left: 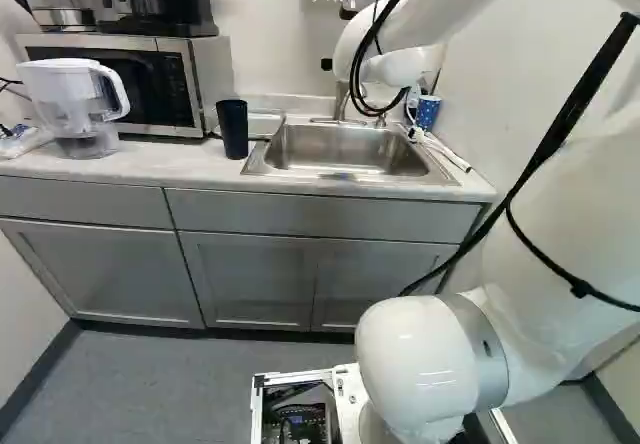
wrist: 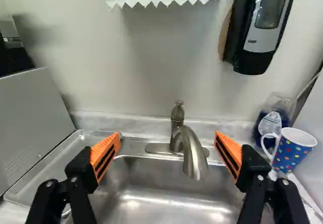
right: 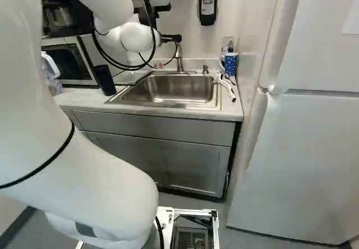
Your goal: Rinse the cup and place it in the tray
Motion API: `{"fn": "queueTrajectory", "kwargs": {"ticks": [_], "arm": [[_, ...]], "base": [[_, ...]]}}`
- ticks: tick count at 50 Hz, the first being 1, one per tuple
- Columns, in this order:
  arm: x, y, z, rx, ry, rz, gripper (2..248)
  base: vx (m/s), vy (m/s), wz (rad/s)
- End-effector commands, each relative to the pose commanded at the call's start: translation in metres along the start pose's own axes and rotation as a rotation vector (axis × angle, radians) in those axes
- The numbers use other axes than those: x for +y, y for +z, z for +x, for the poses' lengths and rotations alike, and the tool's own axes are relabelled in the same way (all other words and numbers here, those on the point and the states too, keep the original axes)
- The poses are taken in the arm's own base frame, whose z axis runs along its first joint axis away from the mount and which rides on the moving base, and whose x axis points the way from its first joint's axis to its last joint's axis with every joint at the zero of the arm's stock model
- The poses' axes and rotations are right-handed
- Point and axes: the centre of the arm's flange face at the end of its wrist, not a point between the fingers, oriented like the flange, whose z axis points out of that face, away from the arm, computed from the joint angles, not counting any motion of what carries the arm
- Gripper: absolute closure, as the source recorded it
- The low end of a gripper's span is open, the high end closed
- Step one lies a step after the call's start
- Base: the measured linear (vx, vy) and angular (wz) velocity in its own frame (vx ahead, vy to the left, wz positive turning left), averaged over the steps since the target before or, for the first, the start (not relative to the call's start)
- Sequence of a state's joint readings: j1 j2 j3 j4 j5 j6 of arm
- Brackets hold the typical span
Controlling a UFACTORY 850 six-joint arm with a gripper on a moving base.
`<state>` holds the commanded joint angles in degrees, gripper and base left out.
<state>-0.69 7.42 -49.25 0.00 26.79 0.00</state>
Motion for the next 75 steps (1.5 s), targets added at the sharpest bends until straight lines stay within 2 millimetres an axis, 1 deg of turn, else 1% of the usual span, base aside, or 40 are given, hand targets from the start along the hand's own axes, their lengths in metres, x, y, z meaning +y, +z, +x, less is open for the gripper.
{"fn": "queueTrajectory", "kwargs": {"ticks": [23, 46, 59, 75], "arm": [[0.0, 0.0, 0.0, 0.0, 0.0, 0.0, 3], [0.001, 0.003, 0.0, -0.001, 0.0, -0.001, 3], [0.005, 0.02, 0.002, -0.016, 0.001, -0.009, 3], [0.005, 0.052, 0.004, -0.04, 0.001, -0.01, 3]], "base": [[0.11, 0.006, 0.044], [0.005, 0.0, 0.0], [0.0, 0.0, 0.0], [0.0, 0.0, 0.0]]}}
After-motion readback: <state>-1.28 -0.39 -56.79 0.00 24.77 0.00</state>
